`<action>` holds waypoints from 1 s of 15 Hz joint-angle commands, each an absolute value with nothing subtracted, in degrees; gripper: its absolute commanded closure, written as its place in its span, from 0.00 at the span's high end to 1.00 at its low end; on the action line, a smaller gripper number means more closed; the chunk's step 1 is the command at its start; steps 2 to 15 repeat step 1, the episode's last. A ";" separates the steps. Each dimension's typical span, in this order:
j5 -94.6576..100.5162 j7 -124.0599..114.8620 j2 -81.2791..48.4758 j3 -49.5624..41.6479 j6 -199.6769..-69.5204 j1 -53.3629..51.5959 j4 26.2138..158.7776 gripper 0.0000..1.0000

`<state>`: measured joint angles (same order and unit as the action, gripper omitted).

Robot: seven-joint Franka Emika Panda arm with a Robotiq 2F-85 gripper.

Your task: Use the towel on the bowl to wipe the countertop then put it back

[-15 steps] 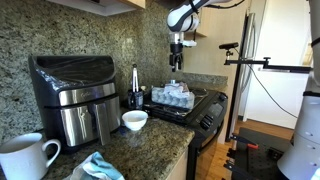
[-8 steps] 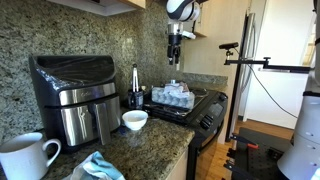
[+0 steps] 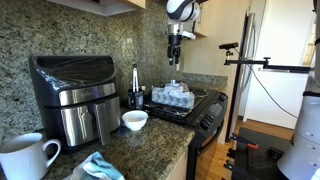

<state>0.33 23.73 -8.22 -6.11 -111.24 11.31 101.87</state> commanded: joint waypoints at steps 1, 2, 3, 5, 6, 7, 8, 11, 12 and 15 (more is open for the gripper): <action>0.27 23.78 -8.26 -6.49 -111.09 10.96 101.73 1.00; 0.27 23.78 -8.26 -6.49 -111.09 10.96 101.73 1.00; 0.27 23.78 -8.26 -6.49 -111.09 10.96 101.73 1.00; 0.27 23.78 -8.26 -6.49 -111.09 10.96 101.73 1.00; 0.27 23.78 -8.26 -6.49 -111.09 10.96 101.73 1.00; 0.27 23.78 -8.26 -6.49 -111.09 10.96 101.73 1.00; 0.27 23.78 -8.26 -6.49 -111.09 10.96 101.73 1.00; 0.27 23.78 -8.26 -6.49 -111.09 10.96 101.73 1.00; 0.27 23.78 -8.26 -6.49 -111.09 10.96 101.73 1.00; 0.27 23.78 -8.26 -6.49 -111.09 10.96 101.73 1.00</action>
